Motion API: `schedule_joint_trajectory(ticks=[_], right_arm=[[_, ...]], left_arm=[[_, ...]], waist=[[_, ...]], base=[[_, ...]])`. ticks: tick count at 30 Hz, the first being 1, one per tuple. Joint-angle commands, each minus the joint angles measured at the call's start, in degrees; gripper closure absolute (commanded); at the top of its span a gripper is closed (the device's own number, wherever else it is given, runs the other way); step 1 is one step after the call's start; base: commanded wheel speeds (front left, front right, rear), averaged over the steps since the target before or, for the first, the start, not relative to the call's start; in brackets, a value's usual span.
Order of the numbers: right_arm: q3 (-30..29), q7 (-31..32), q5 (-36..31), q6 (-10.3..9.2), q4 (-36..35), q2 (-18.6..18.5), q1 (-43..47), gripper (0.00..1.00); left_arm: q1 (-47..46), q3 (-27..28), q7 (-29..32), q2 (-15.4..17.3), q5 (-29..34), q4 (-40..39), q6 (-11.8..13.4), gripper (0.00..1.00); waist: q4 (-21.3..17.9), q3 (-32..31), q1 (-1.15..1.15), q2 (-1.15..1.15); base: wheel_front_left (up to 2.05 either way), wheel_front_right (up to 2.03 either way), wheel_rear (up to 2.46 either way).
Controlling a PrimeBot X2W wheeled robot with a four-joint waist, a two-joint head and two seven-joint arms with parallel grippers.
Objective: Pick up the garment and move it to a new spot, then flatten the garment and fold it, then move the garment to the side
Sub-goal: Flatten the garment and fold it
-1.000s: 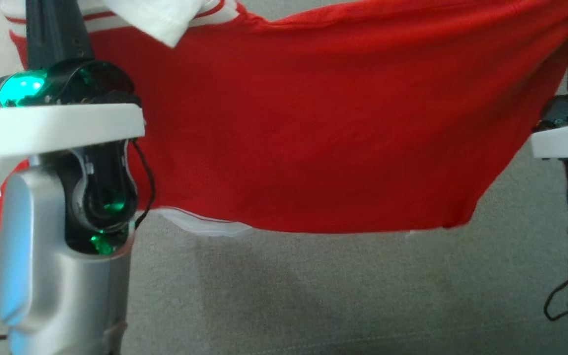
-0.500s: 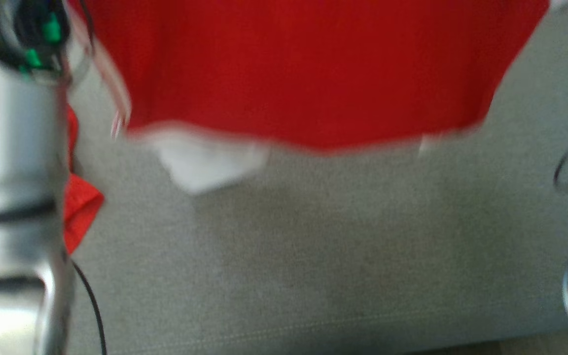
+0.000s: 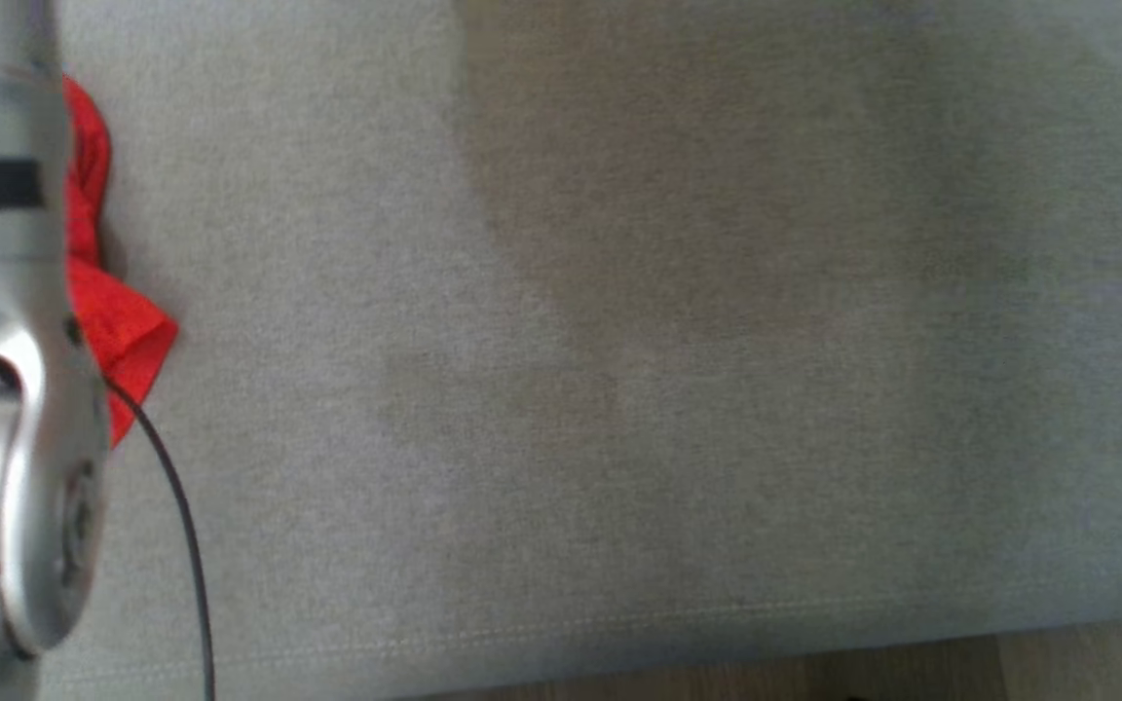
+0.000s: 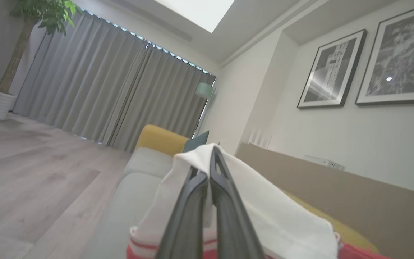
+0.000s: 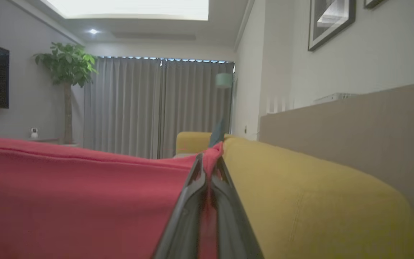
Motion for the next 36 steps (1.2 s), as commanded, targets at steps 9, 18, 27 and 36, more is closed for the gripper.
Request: schedule_joint_trajectory(ticks=[9,18,27,36], right_arm=[[4.4,-0.6,3.1,-0.04,2.7,0.4,11.4,1.0],[15.6,0.8,8.4,-0.04,7.7,-3.2,24.0,1.0],[28.5,8.1,17.0,-0.04,5.5,-10.5,34.8,1.0],[35.2,15.0,24.7,-0.04,-0.5,-17.6,41.3,1.0]], left_arm=[[12.7,0.0,-0.9,1.6,3.6,-0.1,-3.0,1.0],[33.4,-0.9,-0.9,3.2,6.4,-3.2,-5.3,1.0],[50.3,-4.1,0.2,5.2,4.9,-7.4,-5.9,1.0],[61.4,-7.7,5.2,7.3,3.3,-16.1,-6.0,1.0]], waist=[[2.9,1.1,-0.01,0.0],[3.6,-7.3,-0.01,0.0],[4.1,-14.2,-0.01,0.0],[4.2,-17.4,-0.01,0.0]], base=[[0.0,0.0,0.0],[0.0,0.0,0.0],[0.0,0.0,0.0],[0.0,0.0,0.0]])
